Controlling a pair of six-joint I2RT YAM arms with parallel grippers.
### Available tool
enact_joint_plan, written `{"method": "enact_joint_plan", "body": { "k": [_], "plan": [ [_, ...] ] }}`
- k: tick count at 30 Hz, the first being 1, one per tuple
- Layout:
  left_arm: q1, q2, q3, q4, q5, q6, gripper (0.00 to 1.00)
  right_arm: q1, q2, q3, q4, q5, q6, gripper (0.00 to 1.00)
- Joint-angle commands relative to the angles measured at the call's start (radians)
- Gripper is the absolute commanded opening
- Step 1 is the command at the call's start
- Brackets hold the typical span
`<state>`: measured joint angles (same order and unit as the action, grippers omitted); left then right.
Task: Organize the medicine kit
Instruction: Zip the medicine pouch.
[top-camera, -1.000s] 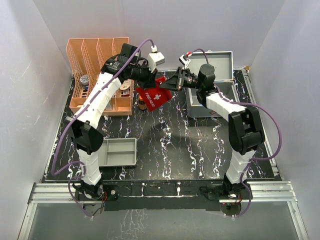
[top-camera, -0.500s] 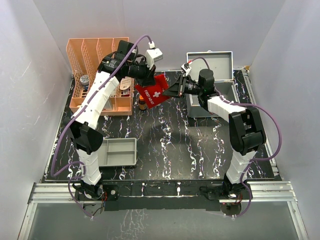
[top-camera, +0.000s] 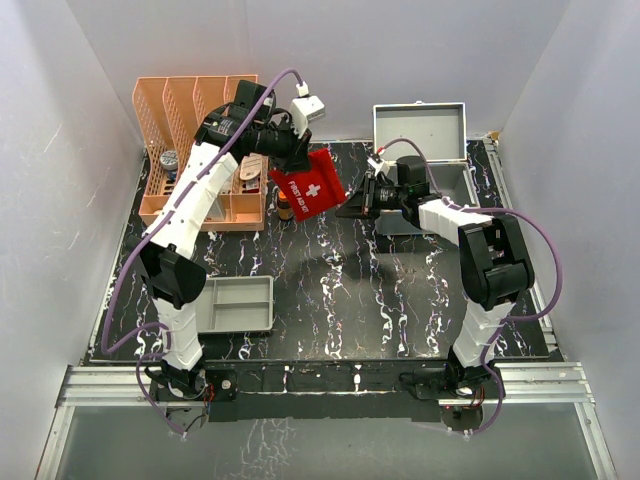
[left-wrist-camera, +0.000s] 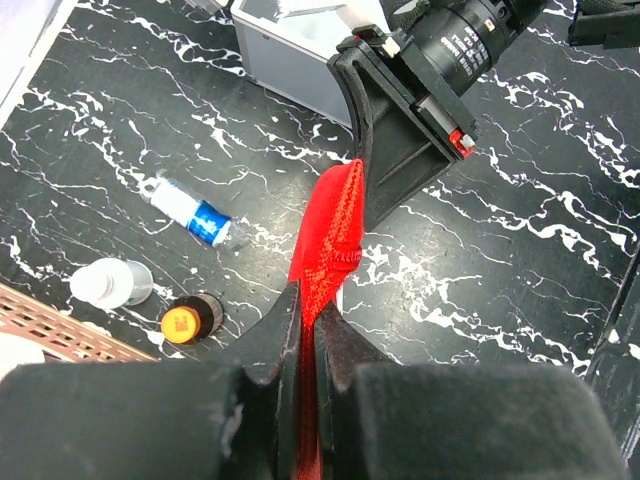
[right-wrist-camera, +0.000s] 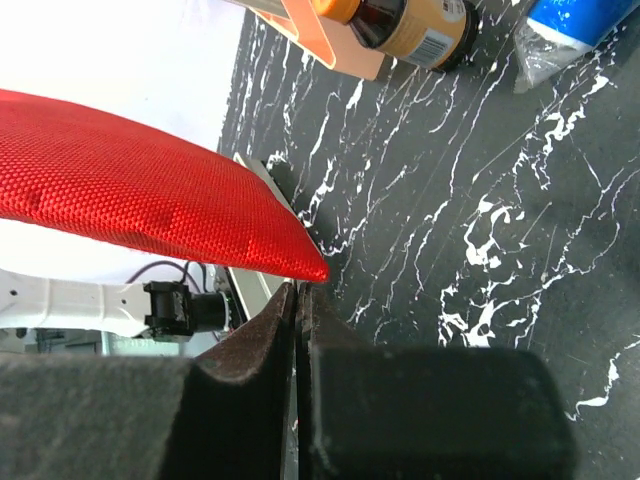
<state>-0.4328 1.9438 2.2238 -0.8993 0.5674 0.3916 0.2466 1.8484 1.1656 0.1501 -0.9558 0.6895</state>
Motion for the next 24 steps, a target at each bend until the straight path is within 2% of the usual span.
{"method": "enact_joint_plan", "body": {
  "k": [1, 8, 12, 13, 15, 19, 24],
  "plan": [
    [0.008, -0.066, 0.039, 0.042, 0.039, -0.016, 0.00, -0.004, -0.002, -0.018, -0.162, 0.065, -0.144, 0.00],
    [0.008, -0.071, 0.030, 0.048, 0.045, -0.017, 0.00, -0.005, 0.008, 0.006, -0.290, 0.152, -0.220, 0.00],
    [0.008, -0.080, 0.014, 0.052, 0.047, -0.013, 0.00, -0.006, -0.051, 0.015, -0.247, 0.134, -0.204, 0.00],
    [0.008, -0.084, 0.006, 0.053, 0.047, -0.011, 0.00, -0.007, -0.080, 0.022, -0.236, 0.131, -0.203, 0.05],
    [0.008, -0.092, -0.006, 0.054, 0.050, -0.005, 0.00, -0.006, -0.147, 0.046, -0.233, 0.125, -0.218, 0.20],
    [0.008, -0.097, -0.015, 0.052, 0.063, 0.004, 0.00, -0.008, -0.252, 0.121, -0.328, 0.117, -0.324, 0.45],
    [0.008, -0.088, -0.006, 0.043, 0.089, 0.011, 0.00, -0.010, -0.330, 0.160, -0.418, 0.129, -0.519, 0.48]
  ]
}}
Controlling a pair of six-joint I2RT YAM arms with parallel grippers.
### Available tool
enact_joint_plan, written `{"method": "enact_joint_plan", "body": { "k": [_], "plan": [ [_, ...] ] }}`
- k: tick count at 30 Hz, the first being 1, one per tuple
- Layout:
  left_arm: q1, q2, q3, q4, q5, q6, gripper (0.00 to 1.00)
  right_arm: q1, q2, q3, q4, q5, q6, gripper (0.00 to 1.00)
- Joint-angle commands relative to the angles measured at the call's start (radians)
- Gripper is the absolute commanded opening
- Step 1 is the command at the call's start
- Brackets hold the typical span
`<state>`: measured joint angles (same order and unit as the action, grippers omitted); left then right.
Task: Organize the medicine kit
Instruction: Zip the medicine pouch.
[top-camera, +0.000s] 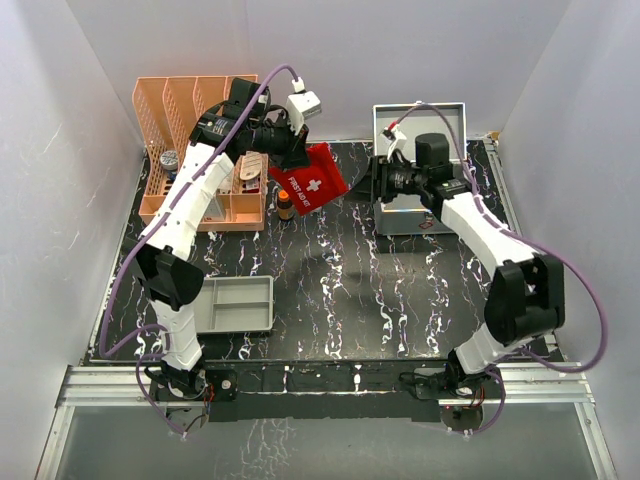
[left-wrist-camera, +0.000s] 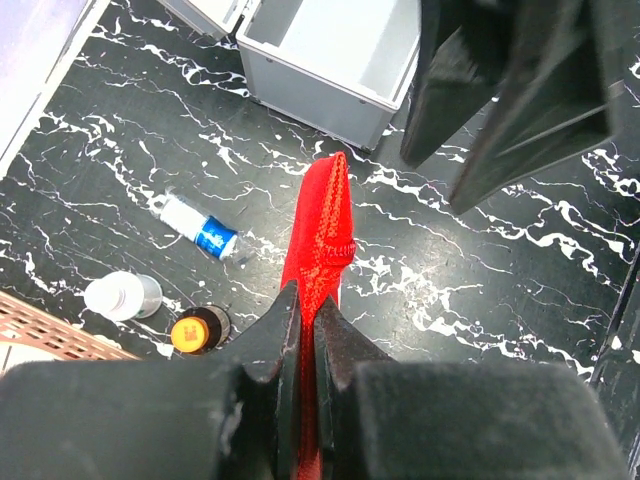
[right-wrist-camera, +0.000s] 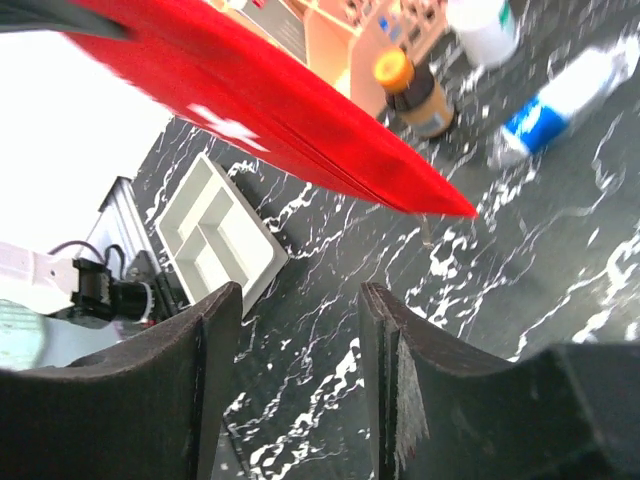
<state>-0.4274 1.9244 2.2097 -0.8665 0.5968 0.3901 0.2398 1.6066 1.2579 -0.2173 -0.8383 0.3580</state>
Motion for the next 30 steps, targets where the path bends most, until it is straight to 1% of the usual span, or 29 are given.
{"method": "enact_joint_plan", "body": {
  "k": [1, 4, 6, 8, 9, 12, 15, 18, 21, 26, 30],
  "plan": [
    [0.003, -0.066, 0.015, 0.005, 0.069, 0.017, 0.00, -0.002, -0.098, 0.060, -0.029, 0.005, -0.215, 0.48],
    [0.003, -0.057, 0.029, -0.014, 0.094, 0.030, 0.00, -0.002, -0.107, 0.041, 0.058, -0.002, -0.293, 0.47],
    [0.003, -0.054, 0.036, -0.030, 0.117, 0.043, 0.00, -0.003, -0.093, 0.045, 0.112, -0.004, -0.345, 0.48],
    [0.003, -0.053, 0.038, -0.050, 0.144, 0.063, 0.00, -0.003, -0.069, 0.066, 0.150, -0.012, -0.376, 0.61],
    [0.003, -0.054, 0.040, -0.061, 0.158, 0.071, 0.00, -0.002, -0.052, 0.081, 0.159, -0.020, -0.398, 0.65],
    [0.003, -0.053, 0.046, -0.083, 0.189, 0.090, 0.00, -0.002, -0.014, 0.123, 0.179, -0.039, -0.446, 0.70],
    [0.003, -0.054, 0.051, -0.100, 0.210, 0.104, 0.00, -0.002, -0.004, 0.124, 0.245, -0.062, -0.462, 0.75],
    [0.003, -0.057, 0.051, -0.115, 0.221, 0.119, 0.00, -0.002, 0.004, 0.121, 0.309, -0.109, -0.449, 0.75],
    [0.003, -0.057, 0.049, -0.118, 0.219, 0.129, 0.00, -0.003, 0.006, 0.121, 0.336, -0.154, -0.417, 0.75],
    [0.003, -0.053, 0.044, -0.109, 0.218, 0.130, 0.00, -0.001, 0.000, 0.081, 0.428, -0.273, -0.319, 0.73],
    [0.003, -0.052, 0.044, -0.096, 0.218, 0.126, 0.00, 0.001, 0.000, 0.058, 0.432, -0.307, -0.292, 0.69]
  ]
}}
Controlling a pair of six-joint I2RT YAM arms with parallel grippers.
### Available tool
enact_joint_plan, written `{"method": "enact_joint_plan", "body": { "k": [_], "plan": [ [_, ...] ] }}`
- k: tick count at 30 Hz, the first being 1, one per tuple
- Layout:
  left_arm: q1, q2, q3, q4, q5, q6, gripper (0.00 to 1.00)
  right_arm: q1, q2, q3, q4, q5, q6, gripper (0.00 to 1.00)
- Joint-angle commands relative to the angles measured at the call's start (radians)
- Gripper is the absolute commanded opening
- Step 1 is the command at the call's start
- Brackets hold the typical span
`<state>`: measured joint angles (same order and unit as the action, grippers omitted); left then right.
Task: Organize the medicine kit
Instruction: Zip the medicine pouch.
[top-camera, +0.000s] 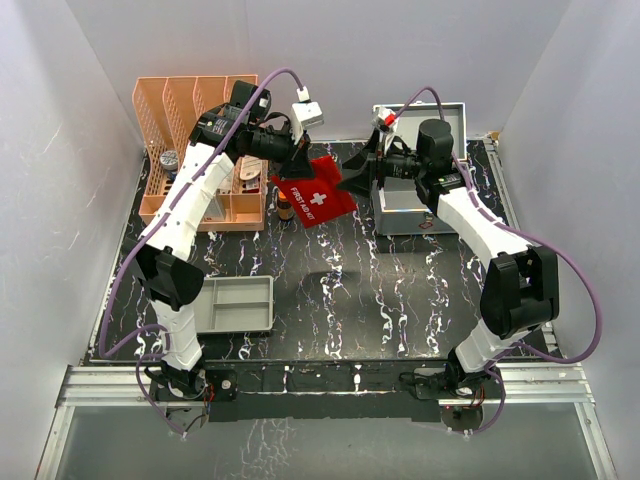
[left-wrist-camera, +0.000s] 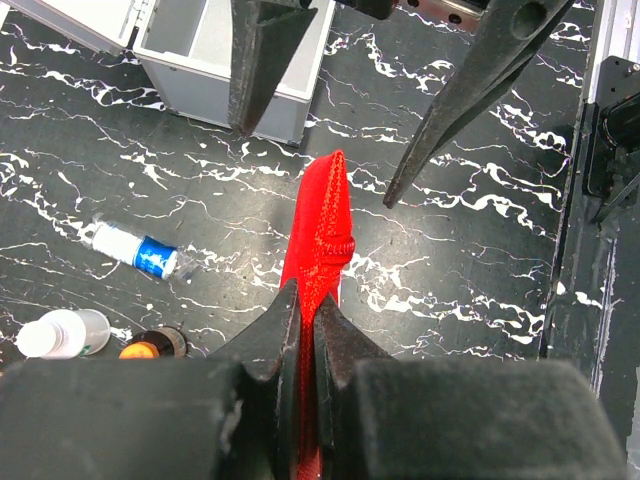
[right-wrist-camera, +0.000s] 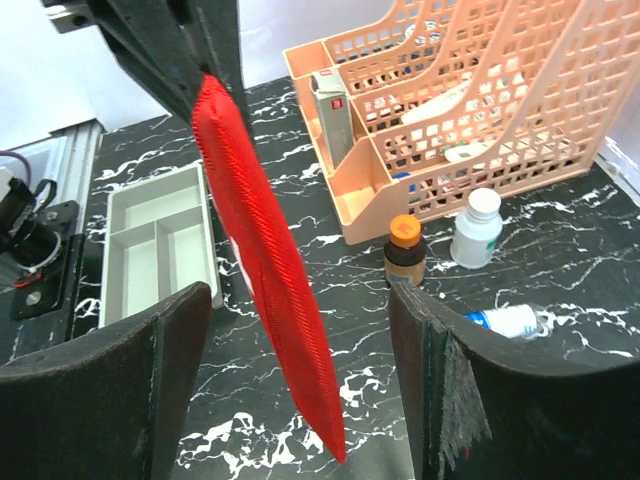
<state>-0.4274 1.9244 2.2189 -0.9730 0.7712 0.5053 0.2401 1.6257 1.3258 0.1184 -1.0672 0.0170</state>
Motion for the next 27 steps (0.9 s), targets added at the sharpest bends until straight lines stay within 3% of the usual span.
{"method": "enact_joint_plan", "body": {
  "k": [1, 15, 23, 25, 27],
  "plan": [
    [0.003, -0.053, 0.036, 0.013, 0.044, 0.009, 0.00, 0.001, -0.020, -0.015, 0.095, -0.075, 0.049, 0.67],
    [0.003, -0.059, 0.032, 0.039, 0.061, -0.032, 0.00, 0.003, -0.002, -0.039, 0.083, -0.040, 0.040, 0.62],
    [0.002, -0.057, 0.026, 0.063, 0.080, -0.056, 0.00, 0.014, 0.020, -0.033, 0.144, -0.023, 0.096, 0.51],
    [0.001, -0.057, 0.021, 0.068, 0.086, -0.060, 0.00, 0.019, 0.027, -0.029, 0.174, -0.022, 0.117, 0.42],
    [0.001, -0.057, 0.020, 0.072, 0.088, -0.061, 0.00, 0.020, 0.042, -0.011, 0.179, -0.027, 0.130, 0.10]
  ]
}}
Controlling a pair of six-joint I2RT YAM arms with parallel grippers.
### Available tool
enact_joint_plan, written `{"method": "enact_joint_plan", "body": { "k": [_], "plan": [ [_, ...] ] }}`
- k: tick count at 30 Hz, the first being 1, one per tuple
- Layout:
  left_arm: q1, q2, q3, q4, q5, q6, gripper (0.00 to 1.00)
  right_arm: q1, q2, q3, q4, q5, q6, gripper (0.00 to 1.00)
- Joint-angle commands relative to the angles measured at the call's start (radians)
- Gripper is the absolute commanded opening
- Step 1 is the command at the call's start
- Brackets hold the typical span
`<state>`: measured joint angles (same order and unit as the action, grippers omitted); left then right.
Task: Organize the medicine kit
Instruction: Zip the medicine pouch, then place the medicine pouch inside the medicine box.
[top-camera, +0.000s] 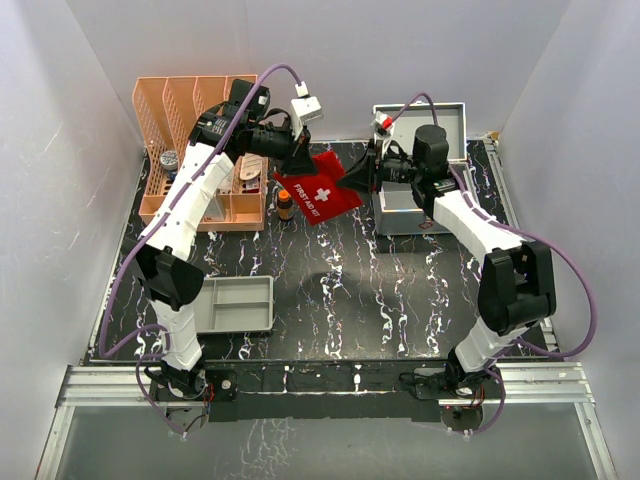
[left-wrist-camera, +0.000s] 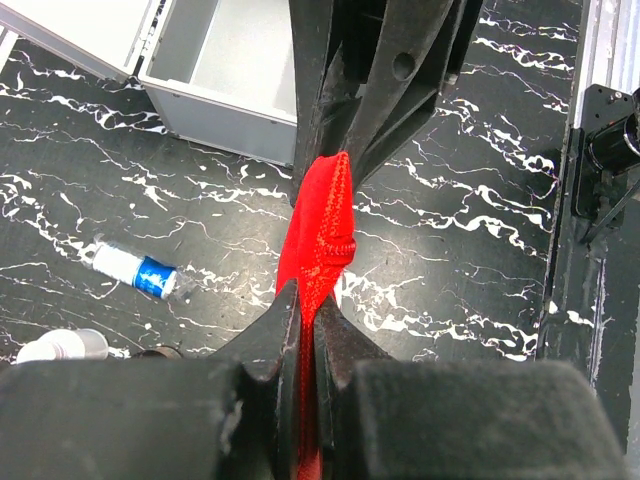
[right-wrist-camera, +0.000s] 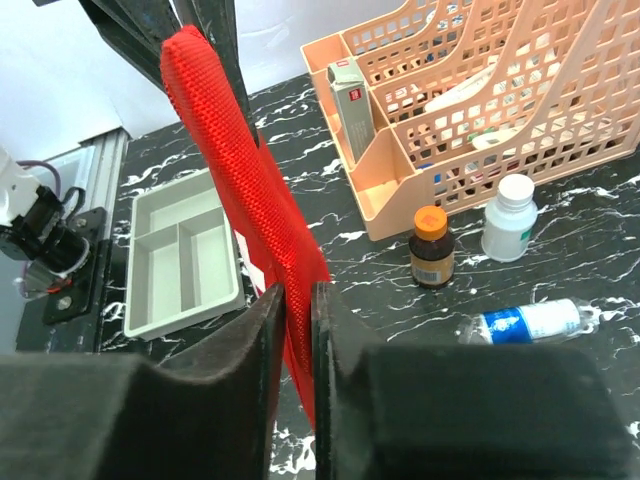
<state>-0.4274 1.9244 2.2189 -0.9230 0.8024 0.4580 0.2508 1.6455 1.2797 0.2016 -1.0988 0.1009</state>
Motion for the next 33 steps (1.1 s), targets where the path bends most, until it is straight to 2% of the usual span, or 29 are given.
{"method": "enact_joint_plan", "body": {
  "k": [1, 6, 7, 10, 13, 16, 18, 23, 33],
  "plan": [
    [0.002, -0.057, 0.019, 0.024, 0.058, -0.014, 0.00, 0.010, 0.030, 0.048, 0.083, 0.005, 0.047, 0.00],
    [0.001, -0.058, 0.016, 0.024, 0.057, -0.016, 0.00, 0.010, 0.026, 0.073, 0.045, 0.035, 0.023, 0.00],
    [0.001, -0.059, 0.014, 0.024, 0.054, -0.016, 0.00, 0.010, 0.021, 0.093, -0.008, 0.058, -0.022, 0.00],
    [0.001, -0.072, -0.008, 0.040, 0.016, -0.022, 0.00, 0.009, 0.028, 0.249, -0.354, 0.164, -0.213, 0.00],
    [0.001, -0.101, -0.058, 0.088, -0.055, -0.049, 0.51, -0.001, 0.038, 0.390, -0.595, 0.264, -0.334, 0.00],
    [0.001, -0.135, -0.119, 0.131, -0.108, -0.062, 0.87, -0.017, 0.020, 0.466, -0.712, 0.345, -0.393, 0.00],
    [0.002, -0.151, -0.152, 0.148, -0.131, -0.071, 0.97, -0.026, 0.013, 0.519, -0.783, 0.398, -0.435, 0.00],
    [0.003, -0.174, -0.195, 0.147, -0.157, -0.084, 0.99, -0.039, 0.007, 0.615, -0.941, 0.529, -0.516, 0.00],
    [0.006, -0.212, -0.255, 0.126, -0.165, -0.070, 0.99, -0.081, -0.033, 0.605, -1.076, 0.807, -0.671, 0.00]
  ]
}}
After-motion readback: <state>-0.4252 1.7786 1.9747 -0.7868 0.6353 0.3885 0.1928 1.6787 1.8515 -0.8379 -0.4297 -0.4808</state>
